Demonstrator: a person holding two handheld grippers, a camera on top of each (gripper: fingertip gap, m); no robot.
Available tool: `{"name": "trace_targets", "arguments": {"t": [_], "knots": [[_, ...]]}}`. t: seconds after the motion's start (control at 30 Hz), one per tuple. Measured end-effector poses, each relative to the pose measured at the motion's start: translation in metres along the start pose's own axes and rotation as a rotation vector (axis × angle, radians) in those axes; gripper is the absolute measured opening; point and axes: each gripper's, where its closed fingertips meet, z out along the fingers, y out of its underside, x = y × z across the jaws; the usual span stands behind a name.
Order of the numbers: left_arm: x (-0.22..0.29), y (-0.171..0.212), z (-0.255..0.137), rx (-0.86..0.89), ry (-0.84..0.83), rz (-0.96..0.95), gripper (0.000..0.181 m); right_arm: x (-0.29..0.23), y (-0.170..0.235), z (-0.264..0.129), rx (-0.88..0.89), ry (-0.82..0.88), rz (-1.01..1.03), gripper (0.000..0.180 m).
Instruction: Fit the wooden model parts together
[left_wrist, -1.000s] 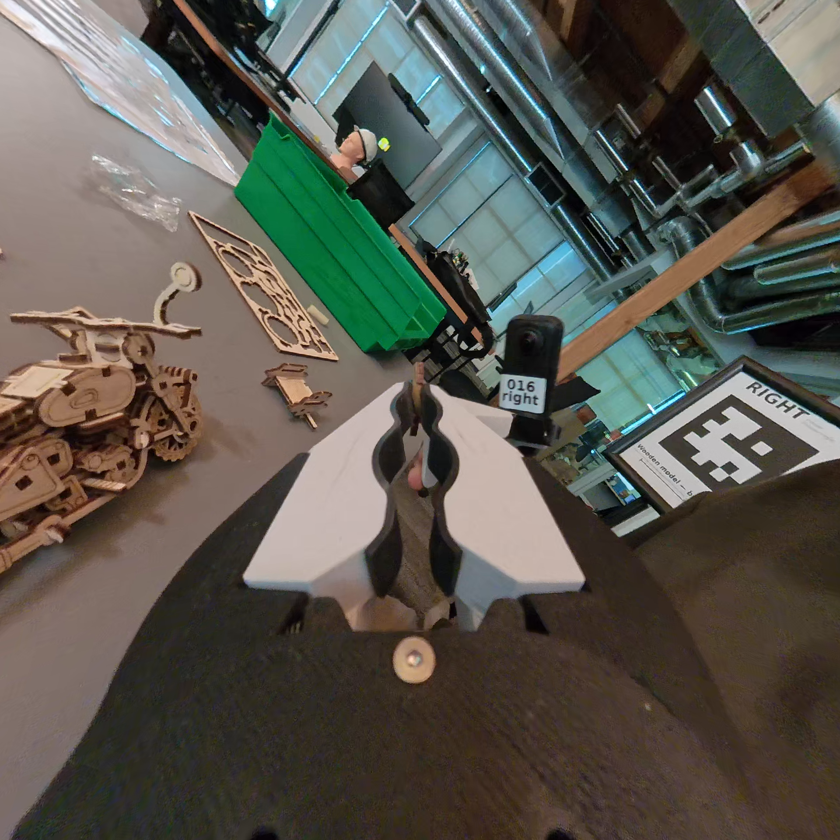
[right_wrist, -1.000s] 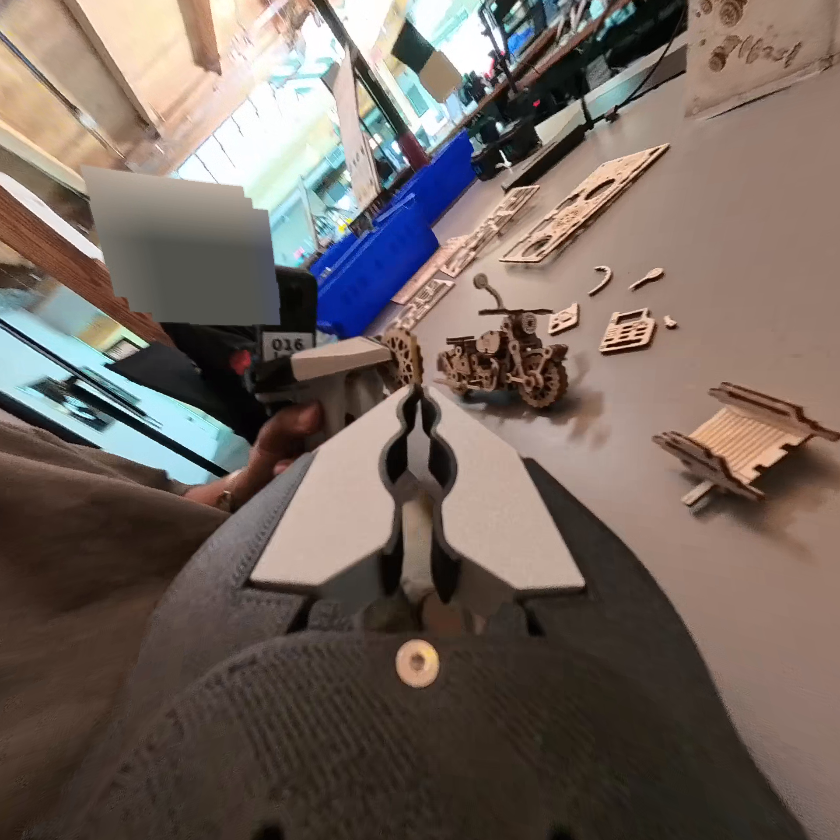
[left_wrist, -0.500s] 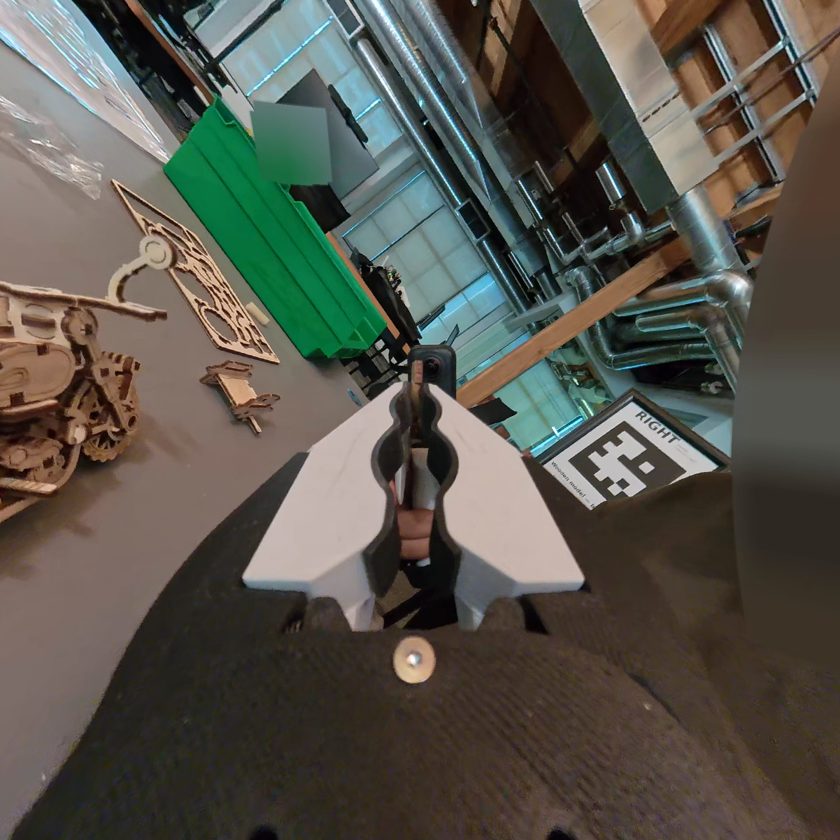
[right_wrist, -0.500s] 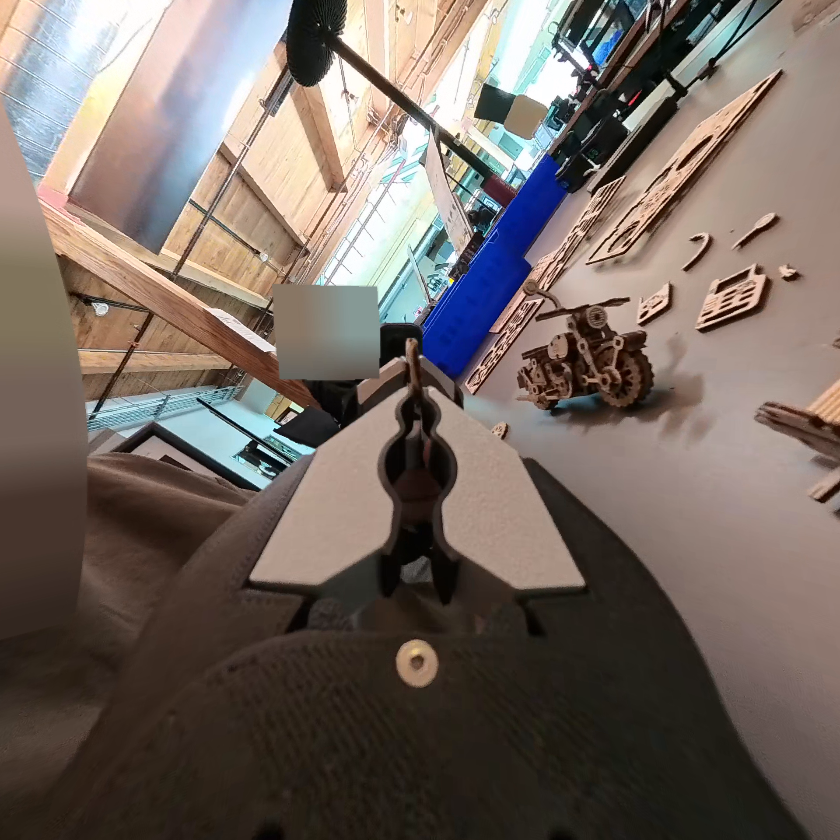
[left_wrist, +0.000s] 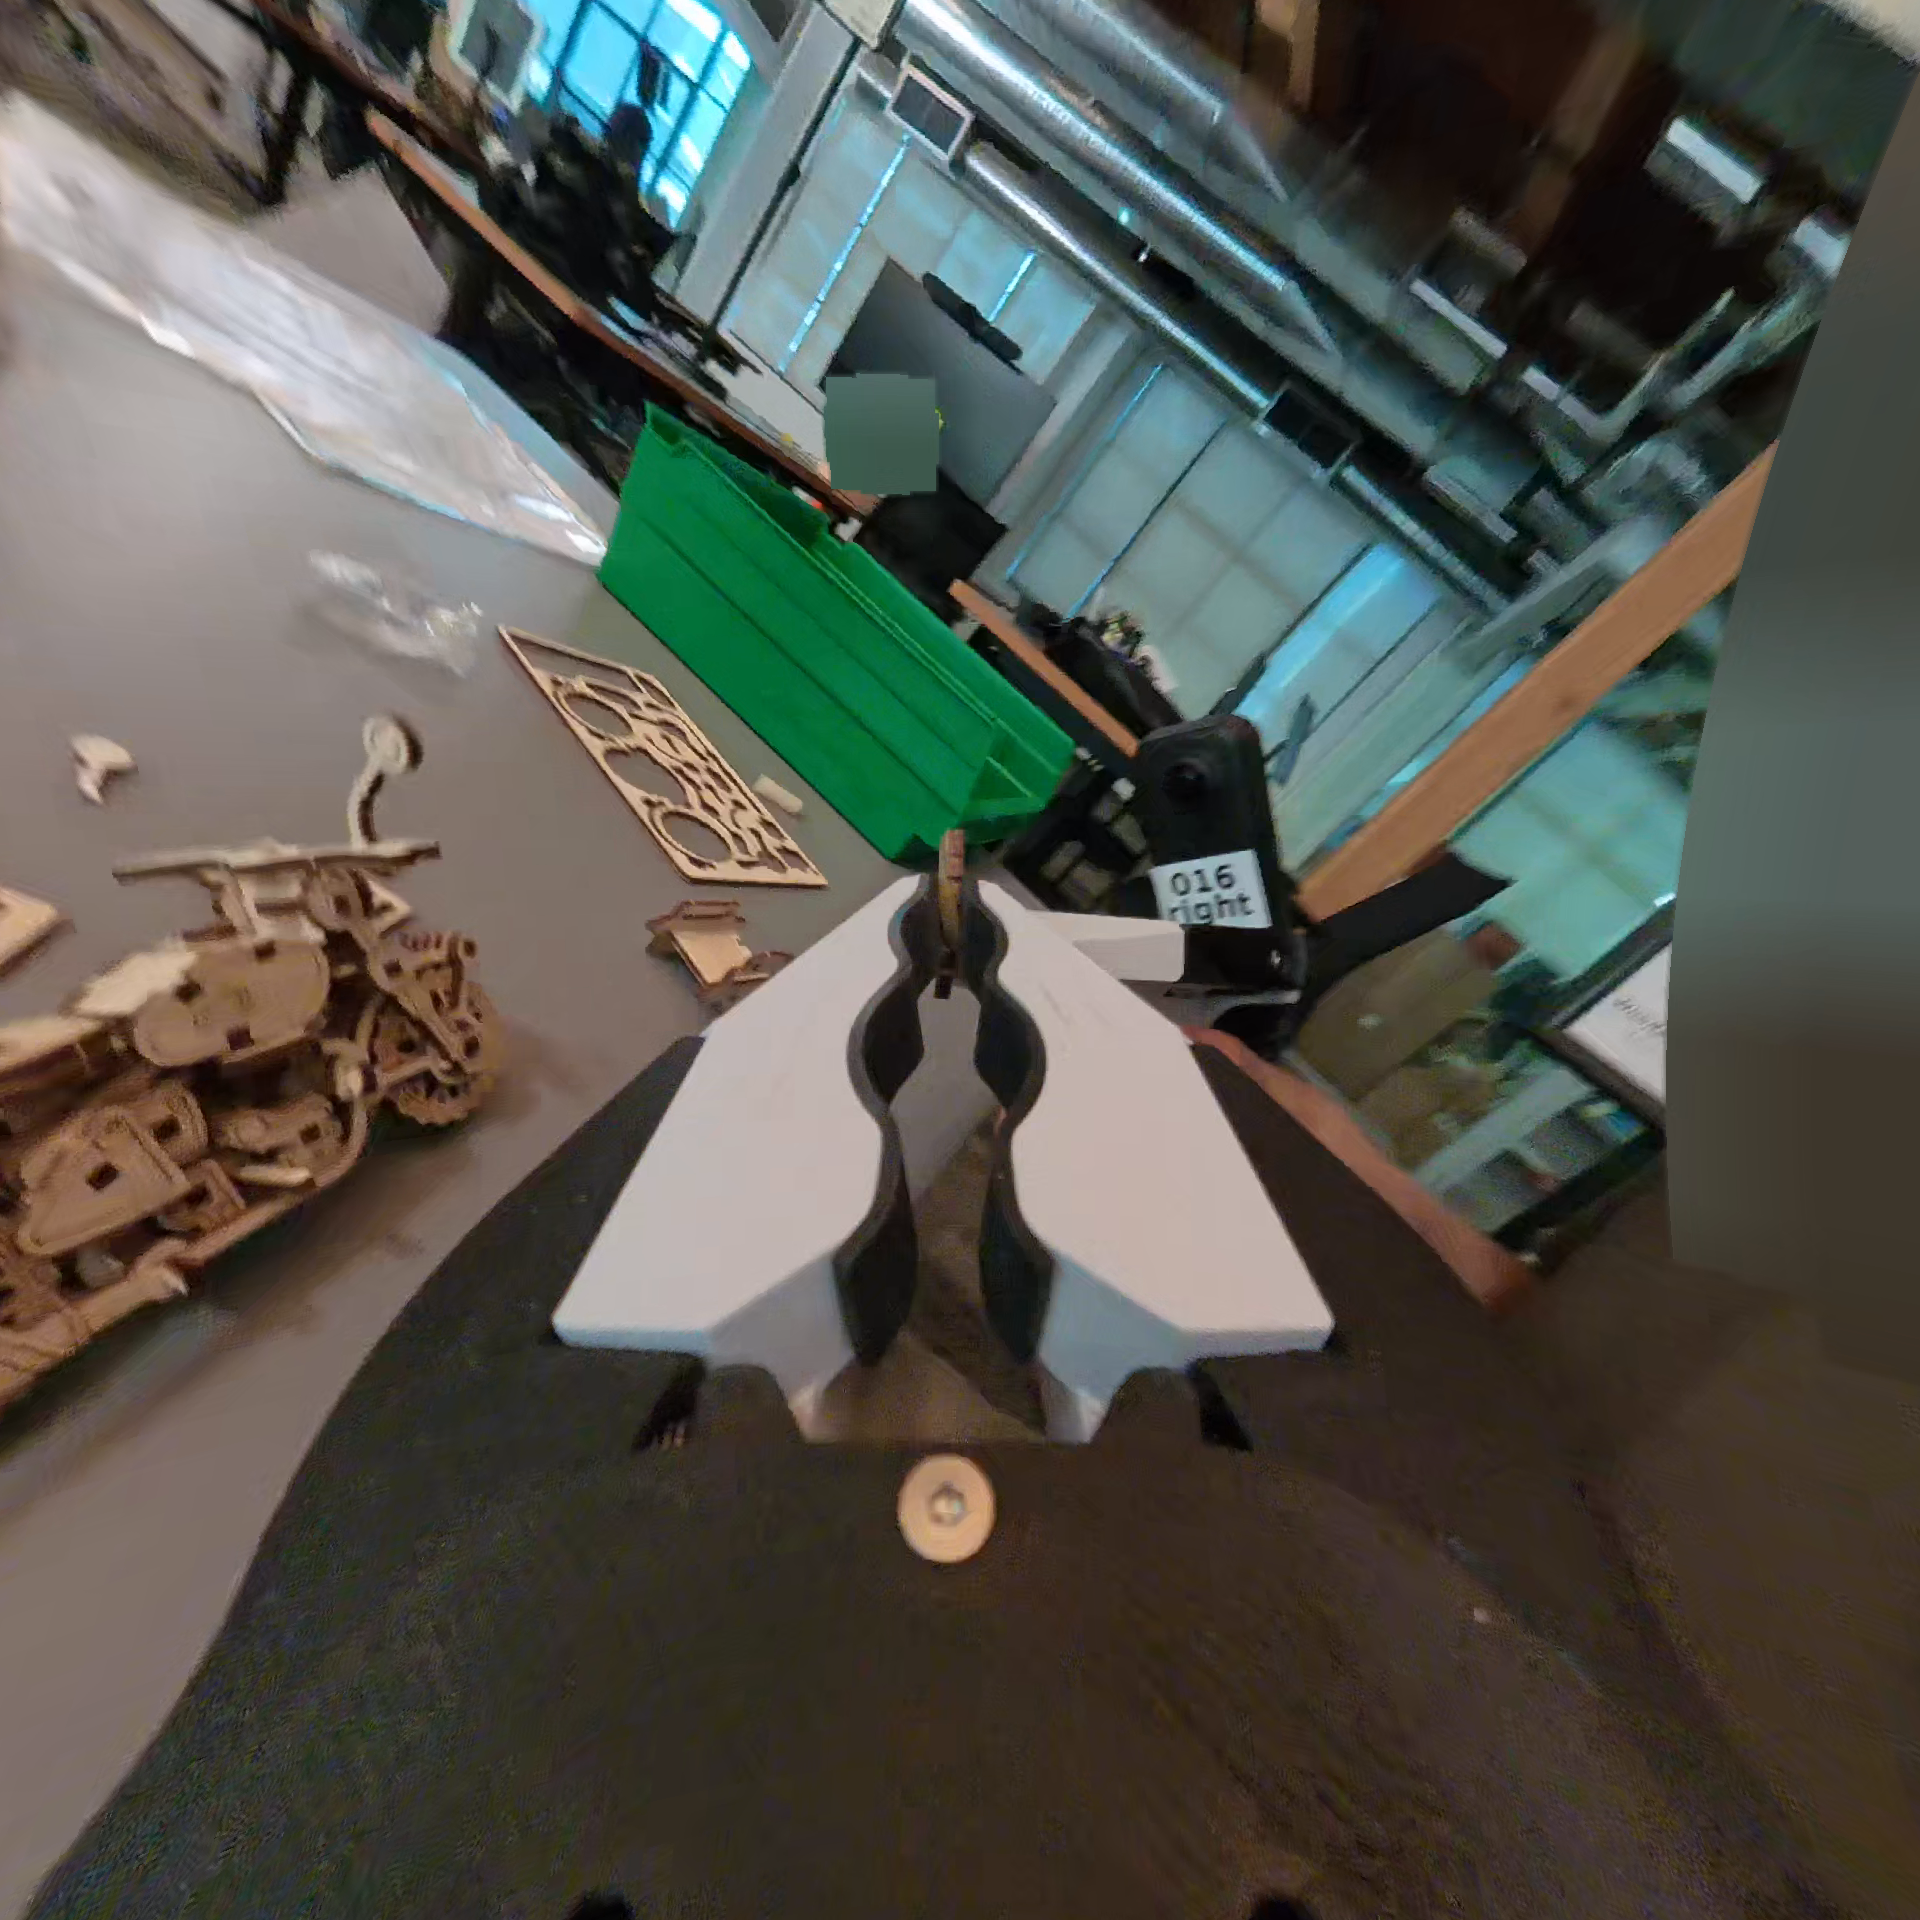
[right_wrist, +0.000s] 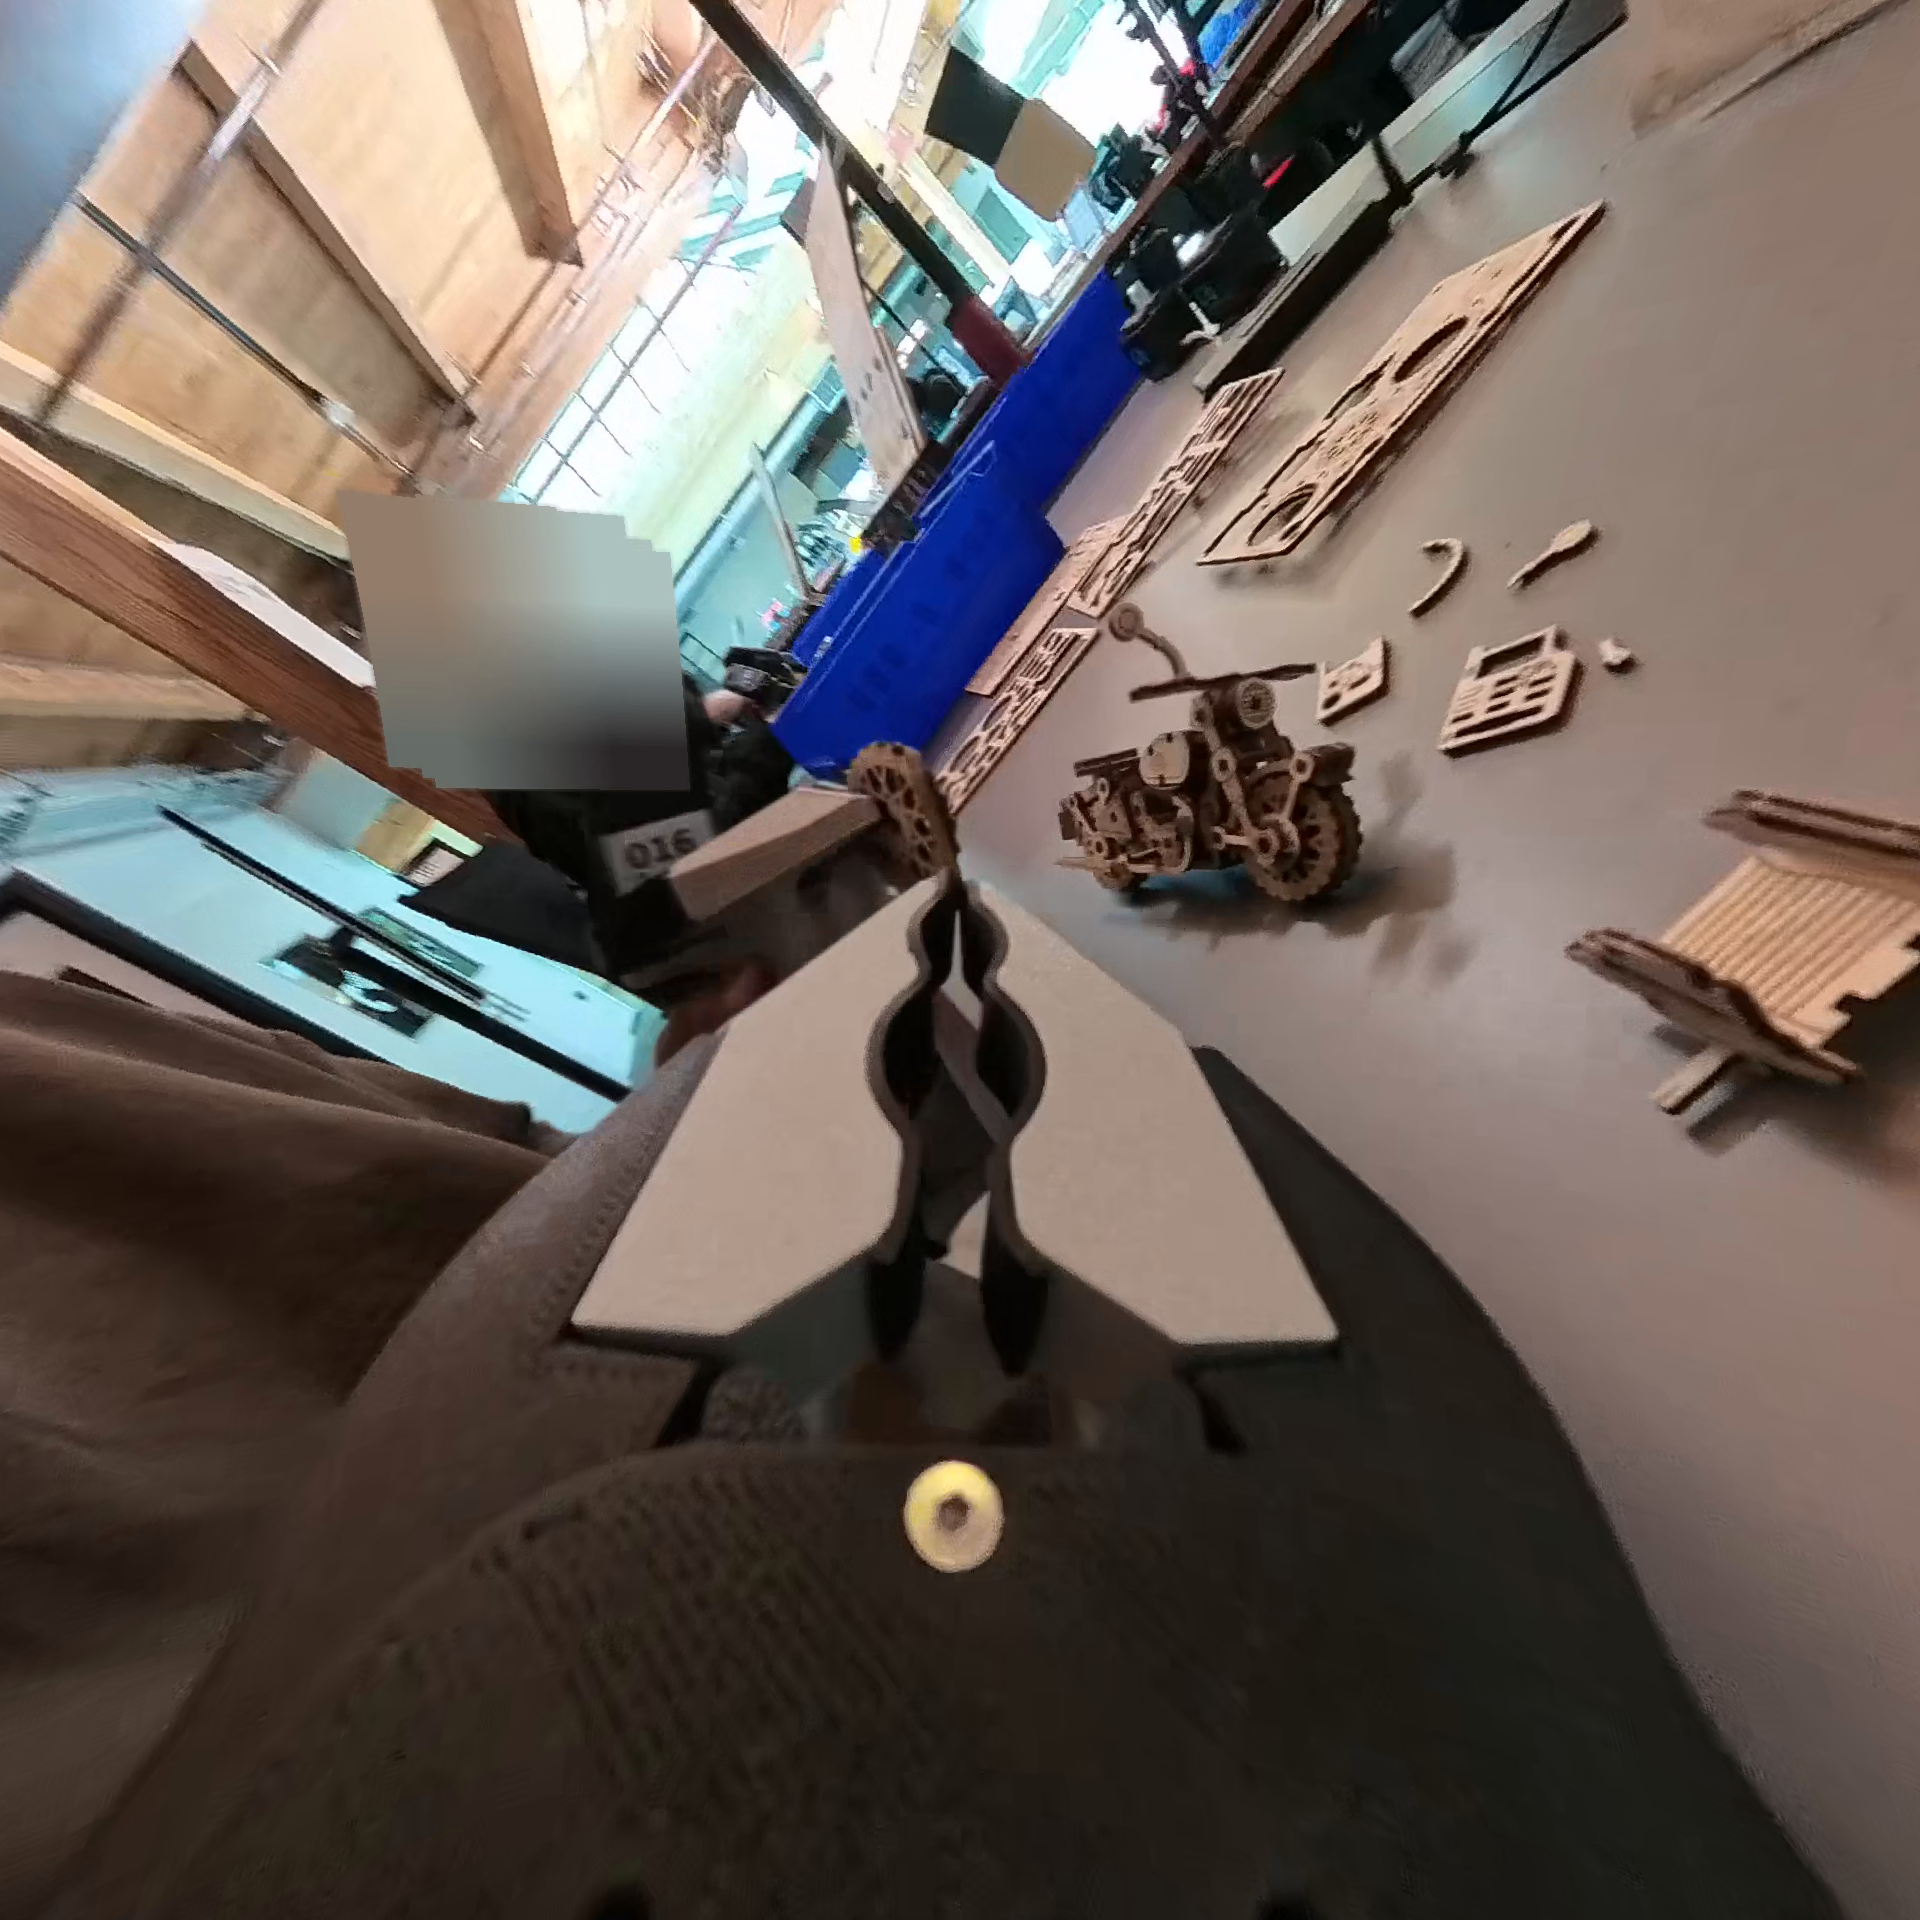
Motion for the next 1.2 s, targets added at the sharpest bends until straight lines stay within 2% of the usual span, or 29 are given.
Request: {"name": "trace_targets", "arguments": {"t": [0.07, 0.27, 0.5, 0.77, 0.87, 1.1, 1.2], "knots": [[0.003, -0.003, -0.001, 0.019, -0.014, 0.032, 0.001, -0.002, 0.000, 0.001, -0.003, 0.023, -0.042, 0.001], [-0.003, -0.002, -0.001, 0.050, 0.032, -0.193, 0.001, 0.001, 0.011, 0.006, -0.033, 0.032, -0.032, 0.001], [-0.006, -0.004, -0.002, 0.051, 0.037, -0.202, 0.001, -0.001, 0.020, 0.011, -0.088, 0.064, -0.112, 0.001], [-0.008, 0.005, 0.000, 0.067, 0.046, -0.306, 0.002, -0.003, 0.028, 0.018, -0.086, 0.016, 0.013, 0.001], [-0.011, 0.005, 0.000, 0.091, 0.065, -0.419, 0.002, 0.004, 0.029, 0.017, -0.106, 0.088, -0.084, 0.001], [-0.007, 0.004, -0.001, 0.113, 0.115, -0.529, 0.003, 0.016, 0.022, 0.013, -0.114, 0.241, -0.304, 0.001], [-0.009, 0.000, -0.002, 0.120, 0.132, -0.517, 0.002, 0.010, 0.016, 0.012, -0.053, 0.187, -0.254, 0.001]]}}
